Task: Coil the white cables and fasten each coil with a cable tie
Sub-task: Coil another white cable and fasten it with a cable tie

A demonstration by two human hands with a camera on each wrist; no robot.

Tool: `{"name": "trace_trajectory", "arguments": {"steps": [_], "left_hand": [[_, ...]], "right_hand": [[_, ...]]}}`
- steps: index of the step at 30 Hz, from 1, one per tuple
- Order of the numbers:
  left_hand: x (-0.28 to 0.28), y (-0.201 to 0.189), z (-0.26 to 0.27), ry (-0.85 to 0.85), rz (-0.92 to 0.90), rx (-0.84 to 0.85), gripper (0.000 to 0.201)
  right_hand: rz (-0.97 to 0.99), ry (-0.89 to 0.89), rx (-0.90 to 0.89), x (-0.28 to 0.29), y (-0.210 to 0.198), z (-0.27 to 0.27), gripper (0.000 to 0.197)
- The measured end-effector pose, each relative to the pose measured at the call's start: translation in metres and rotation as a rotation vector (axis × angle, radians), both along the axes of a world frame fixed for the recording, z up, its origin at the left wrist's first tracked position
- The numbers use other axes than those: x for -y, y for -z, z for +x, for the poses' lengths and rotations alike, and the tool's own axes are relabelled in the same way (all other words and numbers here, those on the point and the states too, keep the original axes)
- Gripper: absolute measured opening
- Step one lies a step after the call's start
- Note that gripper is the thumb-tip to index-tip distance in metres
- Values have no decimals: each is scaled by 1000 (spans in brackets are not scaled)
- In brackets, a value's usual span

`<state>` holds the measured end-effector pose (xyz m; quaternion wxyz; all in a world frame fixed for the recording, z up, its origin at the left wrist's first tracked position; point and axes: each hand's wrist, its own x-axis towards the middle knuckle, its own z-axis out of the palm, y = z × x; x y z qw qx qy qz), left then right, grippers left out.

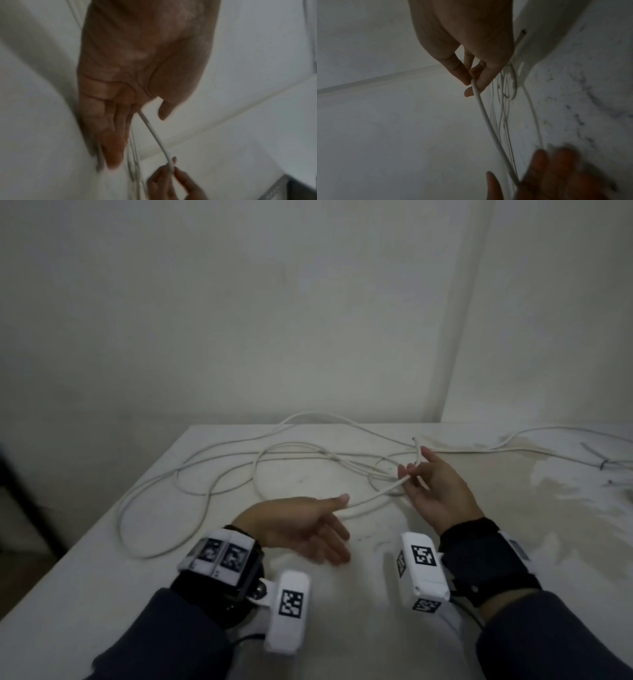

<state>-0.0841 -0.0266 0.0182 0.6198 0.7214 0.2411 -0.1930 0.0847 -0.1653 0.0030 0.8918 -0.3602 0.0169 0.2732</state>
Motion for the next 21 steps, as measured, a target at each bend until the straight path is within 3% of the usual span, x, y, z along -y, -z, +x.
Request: {"name": "trace_trajectory", "arguments": {"steps": [2,7,10,12,21], "left_hand": [[3,13,7,-245,-105,113,60],[2,30,16,-827,-638,602,19],[-5,34,15,-1011,-768,784,31],[-9,38,16,-1042,-762,836,39],[-5,43,19,-834,-405,841,14]], "right_hand": [[50,-31,-46,-3,2,-5,52],[-26,-99,-8,-7,14,-12,44],[-39,-158,25,-12,20,-16,27],[-80,-196,98,-16,23,-16,23],[-278,-323,377,-17,20,-32,13]]}}
